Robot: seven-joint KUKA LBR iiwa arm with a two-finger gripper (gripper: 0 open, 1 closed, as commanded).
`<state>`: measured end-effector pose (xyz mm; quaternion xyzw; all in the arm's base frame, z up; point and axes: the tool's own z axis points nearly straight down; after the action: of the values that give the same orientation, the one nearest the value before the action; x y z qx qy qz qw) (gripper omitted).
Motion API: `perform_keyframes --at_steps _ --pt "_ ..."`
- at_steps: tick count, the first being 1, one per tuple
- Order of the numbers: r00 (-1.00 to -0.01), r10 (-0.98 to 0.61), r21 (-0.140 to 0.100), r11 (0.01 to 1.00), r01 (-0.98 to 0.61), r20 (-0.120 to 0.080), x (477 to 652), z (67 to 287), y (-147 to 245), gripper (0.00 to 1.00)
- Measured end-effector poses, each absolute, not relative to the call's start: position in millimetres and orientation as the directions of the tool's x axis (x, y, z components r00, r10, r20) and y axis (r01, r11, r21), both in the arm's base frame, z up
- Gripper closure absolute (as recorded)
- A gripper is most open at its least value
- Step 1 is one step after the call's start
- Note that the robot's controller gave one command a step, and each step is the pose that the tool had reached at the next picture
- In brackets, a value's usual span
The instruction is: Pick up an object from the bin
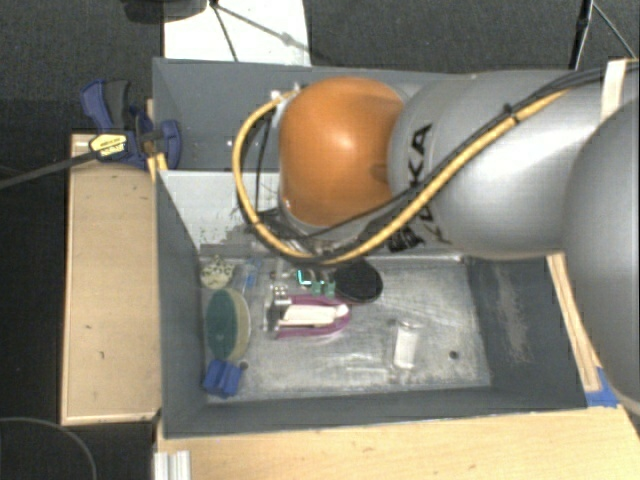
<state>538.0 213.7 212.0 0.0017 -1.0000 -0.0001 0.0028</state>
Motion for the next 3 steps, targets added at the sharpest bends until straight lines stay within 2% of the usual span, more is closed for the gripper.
perform_keyframes --at_steps 1,2,3 --pt "-0.979 -0.202 0.003 0.979 -0.202 -0.007 552.8 72 93 0.00" --pt "-0.999 -0.048 0.002 0.999 -0.048 -0.006 544.1 101 112 0.00" --pt "-0.999 -0.048 0.001 0.999 -0.048 -0.007 546.4 113 103 0.00"
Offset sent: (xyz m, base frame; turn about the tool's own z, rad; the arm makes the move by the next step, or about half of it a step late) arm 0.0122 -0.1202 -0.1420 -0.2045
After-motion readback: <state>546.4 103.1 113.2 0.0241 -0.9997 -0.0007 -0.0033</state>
